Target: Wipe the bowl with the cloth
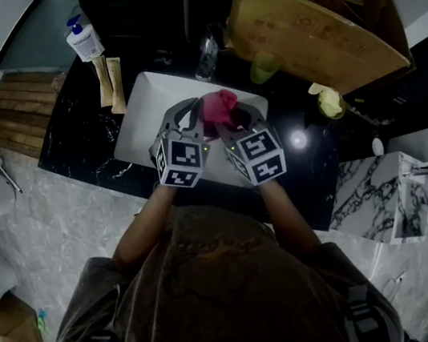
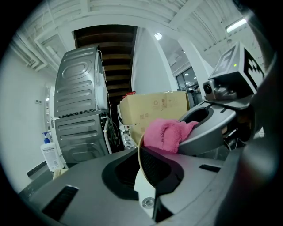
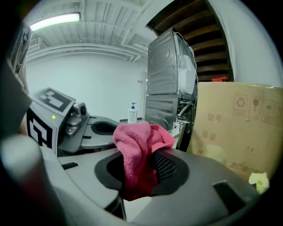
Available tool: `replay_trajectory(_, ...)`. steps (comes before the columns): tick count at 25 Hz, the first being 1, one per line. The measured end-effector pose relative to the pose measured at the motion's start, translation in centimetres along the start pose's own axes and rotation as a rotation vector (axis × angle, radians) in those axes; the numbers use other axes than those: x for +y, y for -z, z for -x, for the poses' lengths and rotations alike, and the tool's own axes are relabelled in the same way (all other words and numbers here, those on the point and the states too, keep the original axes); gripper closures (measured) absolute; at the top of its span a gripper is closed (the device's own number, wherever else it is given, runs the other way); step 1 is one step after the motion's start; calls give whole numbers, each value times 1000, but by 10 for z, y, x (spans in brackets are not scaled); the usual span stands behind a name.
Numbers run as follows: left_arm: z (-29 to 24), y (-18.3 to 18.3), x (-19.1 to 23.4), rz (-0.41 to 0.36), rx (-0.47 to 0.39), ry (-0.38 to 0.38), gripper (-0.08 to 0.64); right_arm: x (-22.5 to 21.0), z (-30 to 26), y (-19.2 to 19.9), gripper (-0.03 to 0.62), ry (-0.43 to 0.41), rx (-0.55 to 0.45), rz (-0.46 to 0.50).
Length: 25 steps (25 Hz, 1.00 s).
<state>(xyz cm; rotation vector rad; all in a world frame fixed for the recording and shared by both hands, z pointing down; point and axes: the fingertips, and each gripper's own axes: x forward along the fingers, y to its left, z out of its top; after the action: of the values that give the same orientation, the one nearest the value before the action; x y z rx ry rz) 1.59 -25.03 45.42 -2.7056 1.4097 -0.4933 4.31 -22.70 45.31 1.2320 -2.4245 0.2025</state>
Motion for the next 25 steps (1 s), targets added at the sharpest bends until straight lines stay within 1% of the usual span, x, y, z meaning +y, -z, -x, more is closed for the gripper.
replay_trajectory(3, 0, -1, 0, 0, -3, -2, 545, -3, 0, -2, 477, 16, -7, -4)
replay_trajectory(6, 1, -4, 0, -7, -12, -12, 543, -9, 0, -2, 477, 53, -3, -6)
replay_trajectory(9, 1, -5, 1, -18, -16, -24, 541, -14, -2, 3, 477, 86, 22, -1)
replay_trajectory(12, 2, -7, 3, -27, -19, -30, 537, -16, -1, 7, 477, 101, 50, 5)
replay_trajectory(18, 4, -5, 9, -19, -17, -47, 534, -13, -2, 21, 477, 88, 93, -11)
replay_trajectory(25, 7, -2, 15, -8, -14, -61, 532, 7, -6, 40, 477, 27, 131, -60)
